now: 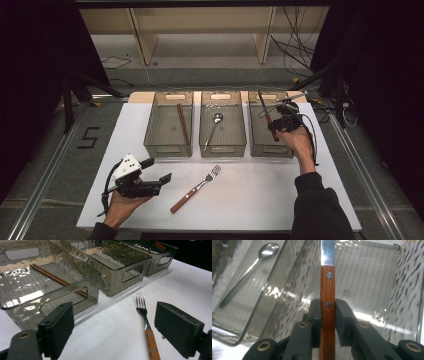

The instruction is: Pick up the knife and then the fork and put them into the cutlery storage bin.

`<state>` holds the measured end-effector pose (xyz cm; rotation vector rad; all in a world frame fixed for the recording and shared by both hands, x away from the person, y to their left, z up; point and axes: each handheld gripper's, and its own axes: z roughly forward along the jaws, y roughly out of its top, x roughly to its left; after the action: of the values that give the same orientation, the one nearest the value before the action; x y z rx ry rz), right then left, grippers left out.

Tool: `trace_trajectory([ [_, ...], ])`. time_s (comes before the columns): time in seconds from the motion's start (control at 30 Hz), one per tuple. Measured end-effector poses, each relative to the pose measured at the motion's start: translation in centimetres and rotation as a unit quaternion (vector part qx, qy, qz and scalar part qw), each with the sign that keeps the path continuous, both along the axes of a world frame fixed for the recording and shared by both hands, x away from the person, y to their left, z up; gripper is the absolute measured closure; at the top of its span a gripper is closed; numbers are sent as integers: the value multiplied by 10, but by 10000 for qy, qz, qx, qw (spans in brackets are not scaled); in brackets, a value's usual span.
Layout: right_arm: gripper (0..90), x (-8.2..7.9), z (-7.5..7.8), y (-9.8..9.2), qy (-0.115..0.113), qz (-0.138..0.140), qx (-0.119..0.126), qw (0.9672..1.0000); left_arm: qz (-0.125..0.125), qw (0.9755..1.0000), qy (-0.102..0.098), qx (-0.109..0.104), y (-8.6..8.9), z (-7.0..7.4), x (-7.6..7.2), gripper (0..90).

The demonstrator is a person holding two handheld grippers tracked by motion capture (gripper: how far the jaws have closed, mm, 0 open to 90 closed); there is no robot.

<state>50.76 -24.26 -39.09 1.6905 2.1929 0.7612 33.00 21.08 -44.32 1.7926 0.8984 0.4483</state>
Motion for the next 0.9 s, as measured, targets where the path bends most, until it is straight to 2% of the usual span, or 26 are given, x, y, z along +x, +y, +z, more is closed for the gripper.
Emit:
trace_trajectory([
  [0.77, 749, 7, -23, 18, 352, 16, -145, 9993, -9, 10000, 6, -7, 0, 0, 0, 158],
  [0.8, 735, 7, -23, 17, 340, 19, -87, 9994, -10, 10000, 7, -9, 0, 0, 0, 158],
  [0.9, 607, 6, -20, 16, 288, 109, 89, 9995, -9, 10000, 14, -8, 0, 0, 0, 158],
])
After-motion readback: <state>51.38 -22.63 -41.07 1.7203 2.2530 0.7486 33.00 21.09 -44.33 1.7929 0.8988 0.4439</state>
